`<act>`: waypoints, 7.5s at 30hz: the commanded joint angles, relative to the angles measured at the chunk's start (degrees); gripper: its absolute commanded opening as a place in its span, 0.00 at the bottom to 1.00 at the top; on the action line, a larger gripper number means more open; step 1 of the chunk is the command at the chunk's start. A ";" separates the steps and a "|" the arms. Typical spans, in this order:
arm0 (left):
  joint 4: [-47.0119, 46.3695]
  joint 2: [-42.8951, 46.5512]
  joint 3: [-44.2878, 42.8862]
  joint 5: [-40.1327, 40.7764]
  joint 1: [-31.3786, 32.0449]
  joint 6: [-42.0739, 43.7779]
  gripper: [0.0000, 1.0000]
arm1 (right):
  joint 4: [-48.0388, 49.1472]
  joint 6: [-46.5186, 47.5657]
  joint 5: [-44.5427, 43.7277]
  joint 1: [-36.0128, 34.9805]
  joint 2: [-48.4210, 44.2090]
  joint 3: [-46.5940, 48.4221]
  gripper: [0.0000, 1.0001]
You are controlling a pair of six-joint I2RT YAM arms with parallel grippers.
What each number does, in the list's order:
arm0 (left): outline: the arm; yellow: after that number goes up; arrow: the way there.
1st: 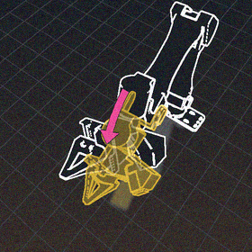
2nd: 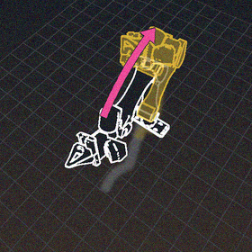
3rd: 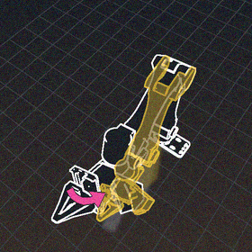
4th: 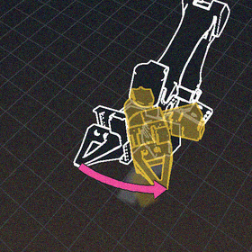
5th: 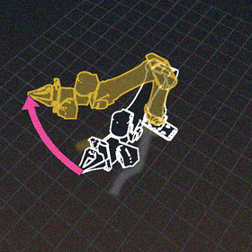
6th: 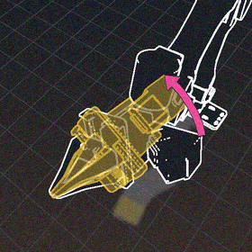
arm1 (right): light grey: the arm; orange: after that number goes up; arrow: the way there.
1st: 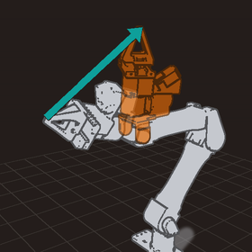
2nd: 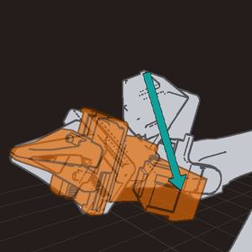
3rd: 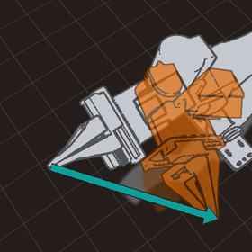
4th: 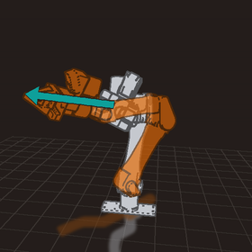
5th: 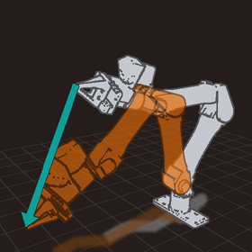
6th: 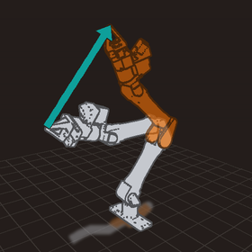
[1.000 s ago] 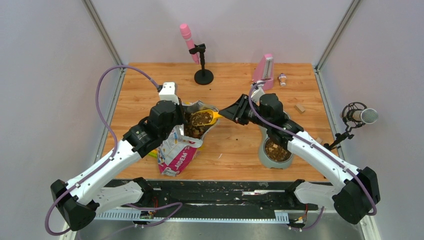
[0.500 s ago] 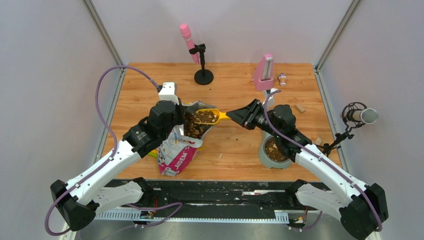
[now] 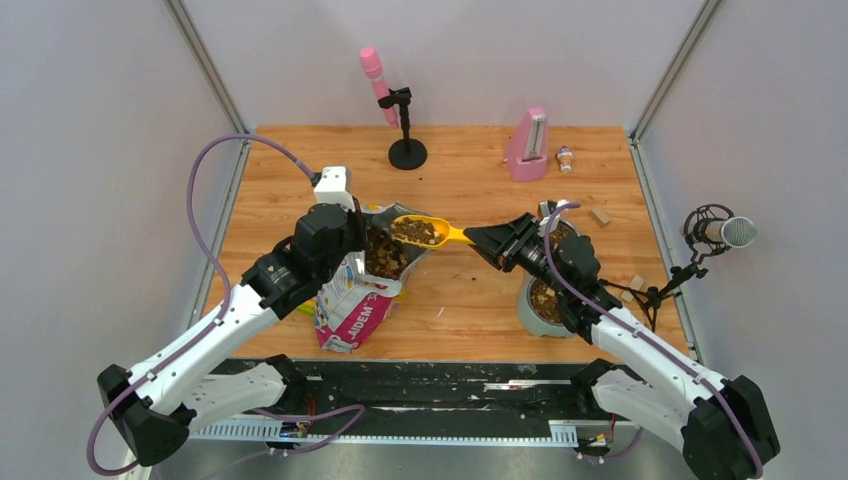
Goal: Serve the pet food
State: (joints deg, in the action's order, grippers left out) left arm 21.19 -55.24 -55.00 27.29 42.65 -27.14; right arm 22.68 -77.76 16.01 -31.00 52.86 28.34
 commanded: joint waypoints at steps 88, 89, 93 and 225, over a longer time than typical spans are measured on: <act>-3.12 6.20 0.07 1.09 0.24 -0.80 0.00 | -21.85 -4.01 -18.79 12.10 -41.43 -6.13 0.00; -3.10 6.24 0.07 1.09 0.24 -0.81 0.00 | -22.36 -3.64 -19.52 12.08 -42.22 -5.81 0.00; -3.12 6.27 -0.01 1.03 0.24 -0.70 0.00 | -30.45 -2.16 -23.58 12.10 -44.76 -3.64 0.00; -3.61 3.74 -0.10 4.62 0.24 0.97 0.00 | -91.09 8.35 -43.27 9.90 -25.77 21.09 0.00</act>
State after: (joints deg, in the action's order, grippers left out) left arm 21.10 -53.10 -53.89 30.09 42.72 -26.65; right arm -72.12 -71.79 -28.77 -20.93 25.47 49.06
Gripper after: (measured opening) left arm 0.007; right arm 0.285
